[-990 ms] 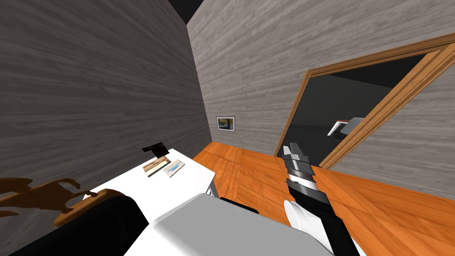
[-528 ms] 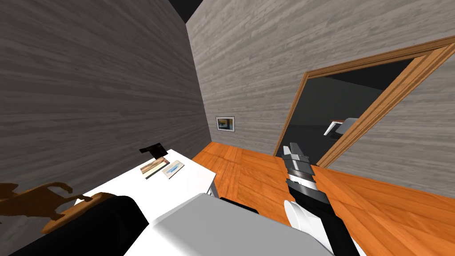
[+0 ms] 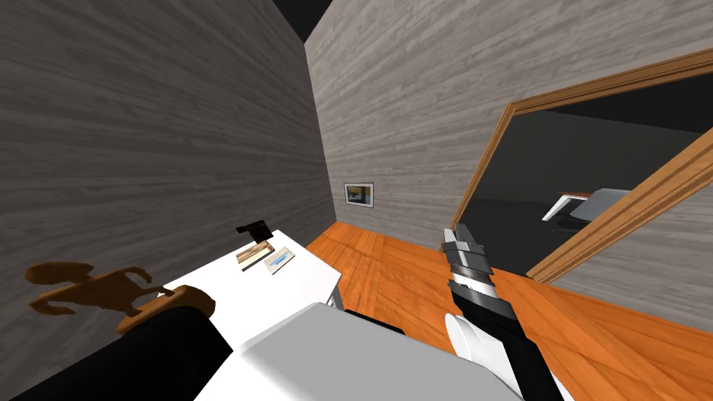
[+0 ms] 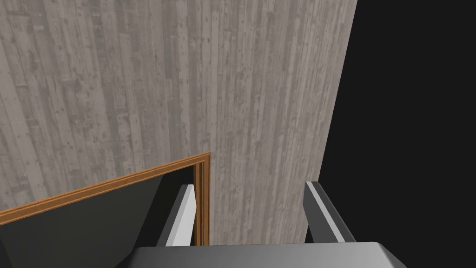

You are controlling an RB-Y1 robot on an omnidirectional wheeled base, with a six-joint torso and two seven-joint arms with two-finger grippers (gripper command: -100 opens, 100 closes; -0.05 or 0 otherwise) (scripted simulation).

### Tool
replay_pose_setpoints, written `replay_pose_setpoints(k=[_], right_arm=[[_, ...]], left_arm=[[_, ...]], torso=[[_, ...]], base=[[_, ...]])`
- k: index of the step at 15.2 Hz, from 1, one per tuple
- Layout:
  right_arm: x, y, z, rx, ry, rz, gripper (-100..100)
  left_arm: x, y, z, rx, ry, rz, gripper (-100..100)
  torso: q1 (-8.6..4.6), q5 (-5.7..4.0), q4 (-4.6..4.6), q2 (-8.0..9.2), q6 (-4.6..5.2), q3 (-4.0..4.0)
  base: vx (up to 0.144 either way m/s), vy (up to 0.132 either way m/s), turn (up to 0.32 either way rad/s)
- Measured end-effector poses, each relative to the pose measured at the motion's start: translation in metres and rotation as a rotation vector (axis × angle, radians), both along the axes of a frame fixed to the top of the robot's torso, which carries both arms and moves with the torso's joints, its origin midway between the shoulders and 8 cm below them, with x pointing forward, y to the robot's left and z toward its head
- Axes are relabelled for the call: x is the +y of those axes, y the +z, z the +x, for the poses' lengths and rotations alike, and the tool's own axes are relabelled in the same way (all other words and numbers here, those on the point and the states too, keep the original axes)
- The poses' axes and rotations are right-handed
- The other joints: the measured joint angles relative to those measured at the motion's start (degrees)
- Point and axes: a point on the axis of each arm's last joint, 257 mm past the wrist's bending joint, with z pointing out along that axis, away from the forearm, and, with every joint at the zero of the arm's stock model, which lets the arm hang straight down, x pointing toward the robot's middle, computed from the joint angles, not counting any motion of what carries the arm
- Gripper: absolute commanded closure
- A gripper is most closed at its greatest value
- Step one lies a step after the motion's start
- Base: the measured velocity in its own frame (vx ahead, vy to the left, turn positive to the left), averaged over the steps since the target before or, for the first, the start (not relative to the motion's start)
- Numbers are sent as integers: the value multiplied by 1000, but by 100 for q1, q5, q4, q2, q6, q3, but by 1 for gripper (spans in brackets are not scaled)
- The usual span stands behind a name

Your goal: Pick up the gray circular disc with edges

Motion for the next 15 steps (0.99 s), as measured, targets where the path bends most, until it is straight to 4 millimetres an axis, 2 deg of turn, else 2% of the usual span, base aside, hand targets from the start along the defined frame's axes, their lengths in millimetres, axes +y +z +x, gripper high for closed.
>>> replay_pose_setpoints(k=[5,11,12,15], right_arm=[[0,0,0,0,0,0,0],[0,0,0,0,0,0,0],[0,0,0,0,0,0,0],[0,0,0,0,0,0,0]], left_arm=[[3,-6,6,2,-47,-2,-100],[-2,-16,14,0,-105,-23,-100],[-2,-16,15,1,-110,-23,100],[-2,-16,14,1,-110,-24,100]], torso=[[3,1,0,4,0,2],[-13,-3,2,11,0,6],[-10,-3,3,16,1,8],[1,0,5,26,4,15]], base=[[58,0,149],[36,-39,116],[7,-7,6],[0,0,0]])
